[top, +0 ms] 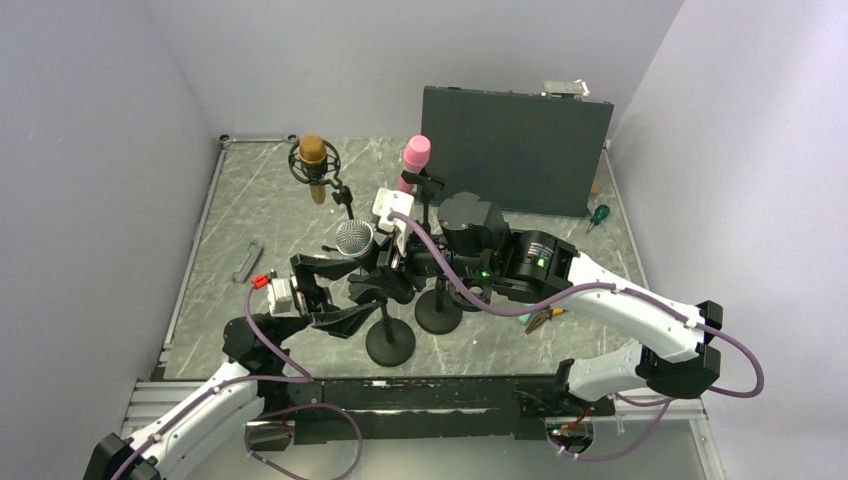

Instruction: Remove the microphone from the stand

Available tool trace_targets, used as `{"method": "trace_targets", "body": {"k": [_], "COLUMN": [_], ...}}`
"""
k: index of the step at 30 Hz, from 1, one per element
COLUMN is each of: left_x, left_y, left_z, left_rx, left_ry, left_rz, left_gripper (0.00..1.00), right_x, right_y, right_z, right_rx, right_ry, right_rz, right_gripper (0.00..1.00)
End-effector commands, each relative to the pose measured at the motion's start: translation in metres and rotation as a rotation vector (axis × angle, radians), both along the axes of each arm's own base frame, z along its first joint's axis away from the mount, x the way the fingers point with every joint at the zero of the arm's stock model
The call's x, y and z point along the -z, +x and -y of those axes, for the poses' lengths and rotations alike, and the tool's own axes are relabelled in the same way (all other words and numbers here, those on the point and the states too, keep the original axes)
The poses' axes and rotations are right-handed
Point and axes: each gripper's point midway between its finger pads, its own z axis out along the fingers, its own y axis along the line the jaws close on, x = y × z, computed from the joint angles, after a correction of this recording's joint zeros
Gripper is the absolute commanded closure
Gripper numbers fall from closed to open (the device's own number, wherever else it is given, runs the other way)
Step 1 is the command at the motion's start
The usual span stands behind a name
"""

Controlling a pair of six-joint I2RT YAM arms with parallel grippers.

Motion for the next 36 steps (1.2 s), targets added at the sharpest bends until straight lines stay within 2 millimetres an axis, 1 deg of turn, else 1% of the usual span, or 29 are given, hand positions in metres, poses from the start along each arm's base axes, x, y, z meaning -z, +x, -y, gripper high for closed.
{"method": "trace_targets", "body": {"k": [1,2,3,5,7,8,9,12,16,21,26,29,31,33,35,36], "left_x": [-0.017,-0.018,-0.018,-0.017,-0.016,-0.013,-0.01,0.001,0.013,0.026,0.03,0.03,0.031,0.031,0.032,0.032], "left_y": [-0.013,-0.013,-0.013,-0.012,-0.012,-0.011,-0.011,-0.008,-0.003,0.002,0.002,0.002,0.003,0.003,0.004,0.005], "left_z": [-0.003,-0.003,-0.003,-0.004,-0.006,-0.005,-0.005,-0.006,-0.007,-0.006,-0.002,-0.001,-0.001,0.0,0.0,0.0], "left_rx": [0.033,0.036,0.036,0.033,0.026,0.026,0.021,0.006,-0.024,-0.038,-0.022,-0.017,-0.018,-0.015,-0.019,-0.023], "left_ry": [-0.057,-0.056,-0.058,-0.07,-0.08,-0.071,-0.064,-0.04,0.0,0.04,0.056,0.058,0.062,0.066,0.071,0.072], "left_rz": [0.089,0.09,0.09,0.083,0.075,0.059,0.052,0.019,-0.016,-0.059,-0.076,-0.077,-0.081,-0.082,-0.087,-0.093], "left_gripper": [0.13,0.22,0.33,0.6,0.92,0.99,1.0,1.0,1.0,1.0,1.0,1.0,1.0,1.0,1.0,1.0], "right_x": [-0.038,-0.037,-0.037,-0.037,-0.036,-0.037,-0.036,-0.041,-0.054,-0.092,-0.126,-0.153,-0.167,-0.177,-0.182,-0.182], "right_y": [-0.006,-0.006,-0.007,-0.007,-0.008,-0.009,-0.009,-0.009,-0.006,-0.004,0.003,0.01,0.024,0.04,0.055,0.064], "right_z": [-0.004,-0.004,-0.004,-0.005,-0.006,-0.007,-0.008,-0.01,-0.011,-0.012,-0.014,-0.008,0.003,0.023,0.051,0.072], "right_rx": [-0.019,-0.018,-0.02,-0.024,-0.031,-0.035,-0.038,-0.048,-0.046,-0.043,-0.028,0.026,0.127,0.263,0.407,0.504], "right_ry": [0.126,0.127,0.126,0.129,0.131,0.134,0.133,0.141,0.163,0.246,0.308,0.387,0.442,0.501,0.554,0.578], "right_rz": [0.016,0.016,0.015,0.013,0.012,0.011,0.011,0.021,0.051,0.116,0.195,0.232,0.25,0.263,0.279,0.286], "right_gripper": [1.0,1.0,1.0,1.0,1.0,1.0,1.0,1.0,1.0,1.0,1.0,1.0,1.0,1.0,1.0,1.0]}}
